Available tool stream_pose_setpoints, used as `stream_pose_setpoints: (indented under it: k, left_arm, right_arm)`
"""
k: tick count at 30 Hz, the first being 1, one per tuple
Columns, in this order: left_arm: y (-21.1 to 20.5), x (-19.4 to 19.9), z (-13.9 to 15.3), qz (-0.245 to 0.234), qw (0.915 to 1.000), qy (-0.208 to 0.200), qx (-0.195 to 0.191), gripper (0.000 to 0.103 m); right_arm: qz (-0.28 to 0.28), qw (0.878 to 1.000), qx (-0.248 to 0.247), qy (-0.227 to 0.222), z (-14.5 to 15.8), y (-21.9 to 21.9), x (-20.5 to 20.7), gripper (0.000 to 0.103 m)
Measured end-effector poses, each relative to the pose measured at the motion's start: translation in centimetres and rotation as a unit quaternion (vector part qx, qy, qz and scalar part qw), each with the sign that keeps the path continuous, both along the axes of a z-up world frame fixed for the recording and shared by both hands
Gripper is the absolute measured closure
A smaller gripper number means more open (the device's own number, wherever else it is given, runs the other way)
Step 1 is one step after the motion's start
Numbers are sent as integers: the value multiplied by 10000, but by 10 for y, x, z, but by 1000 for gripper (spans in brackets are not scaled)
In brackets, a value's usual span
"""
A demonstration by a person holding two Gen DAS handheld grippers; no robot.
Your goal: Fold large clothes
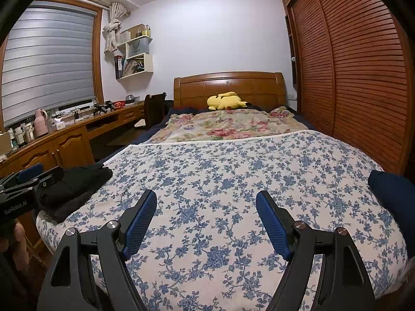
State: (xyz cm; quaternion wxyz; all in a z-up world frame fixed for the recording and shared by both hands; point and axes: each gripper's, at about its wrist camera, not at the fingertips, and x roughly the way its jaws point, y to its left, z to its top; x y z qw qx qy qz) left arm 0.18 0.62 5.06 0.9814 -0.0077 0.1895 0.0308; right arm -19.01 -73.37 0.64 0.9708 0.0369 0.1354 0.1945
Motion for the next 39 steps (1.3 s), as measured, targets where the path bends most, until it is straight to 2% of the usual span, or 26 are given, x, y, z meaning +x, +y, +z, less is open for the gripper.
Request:
stream_pose_setpoints:
  k: [39]
  left_arm:
    - [-8,-3,4,-23,10000,-43,15,18]
  right_arm:
    - [10,10000,41,-44,0,-2,1,23]
